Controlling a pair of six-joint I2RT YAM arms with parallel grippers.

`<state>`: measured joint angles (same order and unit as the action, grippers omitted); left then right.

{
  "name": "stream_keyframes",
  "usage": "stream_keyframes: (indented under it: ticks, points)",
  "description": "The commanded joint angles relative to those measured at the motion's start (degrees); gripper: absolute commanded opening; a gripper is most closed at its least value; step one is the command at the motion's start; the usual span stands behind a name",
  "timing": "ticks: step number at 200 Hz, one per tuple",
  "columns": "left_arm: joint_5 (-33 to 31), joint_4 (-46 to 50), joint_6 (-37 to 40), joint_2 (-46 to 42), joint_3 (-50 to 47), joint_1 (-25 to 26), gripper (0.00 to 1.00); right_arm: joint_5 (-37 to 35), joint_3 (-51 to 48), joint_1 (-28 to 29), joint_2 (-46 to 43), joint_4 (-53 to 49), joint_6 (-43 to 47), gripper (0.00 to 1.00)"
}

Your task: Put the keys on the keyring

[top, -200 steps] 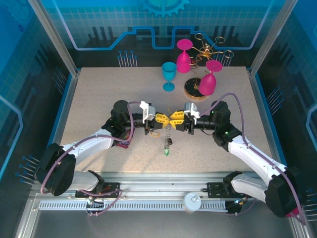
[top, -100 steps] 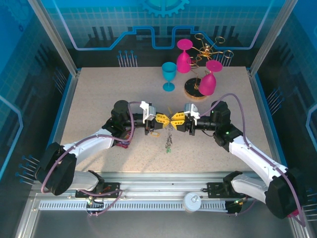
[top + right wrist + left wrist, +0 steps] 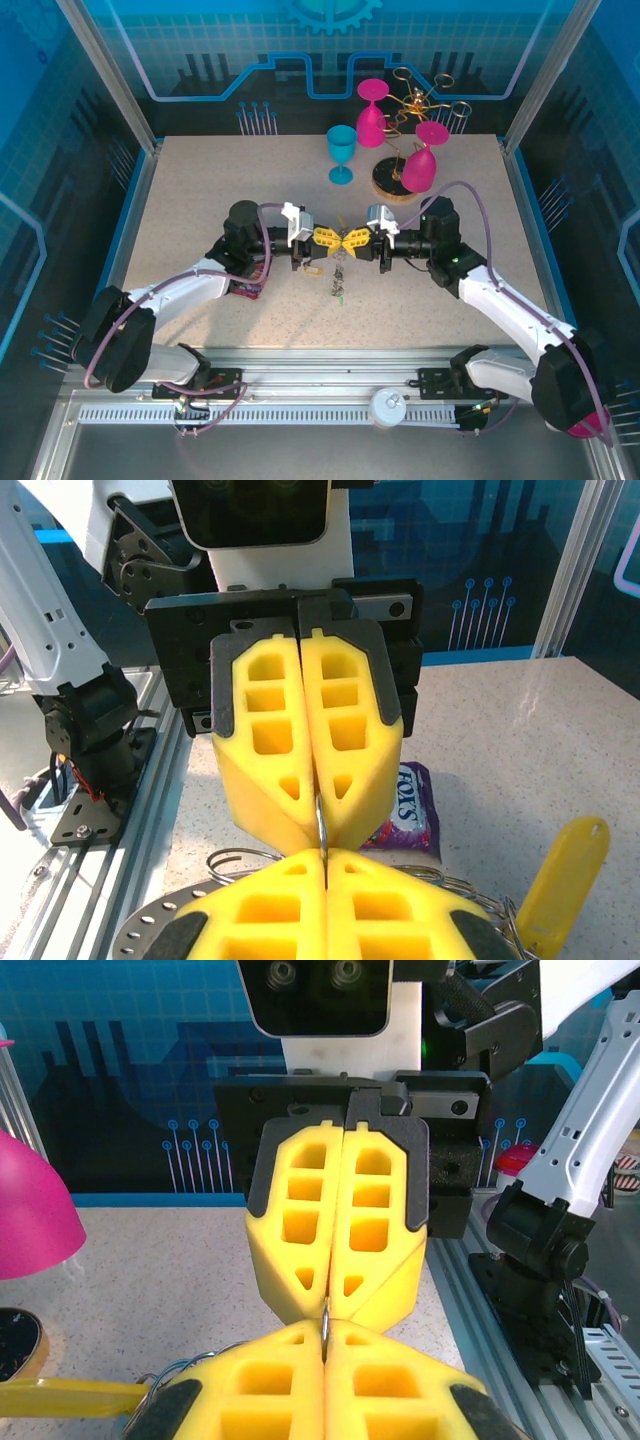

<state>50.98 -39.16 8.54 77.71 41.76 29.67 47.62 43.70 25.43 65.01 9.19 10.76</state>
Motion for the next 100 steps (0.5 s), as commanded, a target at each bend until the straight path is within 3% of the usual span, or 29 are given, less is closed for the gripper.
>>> stream_keyframes:
  ticks: [1, 44, 78, 100]
  points:
    - [-0.13, 9.36, 6.09, -1.20, 3.46, 1.09, 0.09, -1.78, 6.33, 1.43, -0.06, -12.26, 8.86, 0.00]
    - [-2.46, 32.97, 18.13, -1.07, 10.61, 1.08, 0.10, -9.47, 16.66, 4.91, 3.13, -34.90, 19.98, 0.00]
    - [-4.06, 46.18, 25.42, -0.98, 15.30, 1.20, 0.13, -11.32, 21.27, 6.33, 5.16, -41.34, 22.18, 0.00]
    - [-4.57, 49.31, 27.27, -0.67, 16.57, 1.52, 0.13, -10.42, 23.06, 7.53, 6.12, -42.11, 22.32, 0.00]
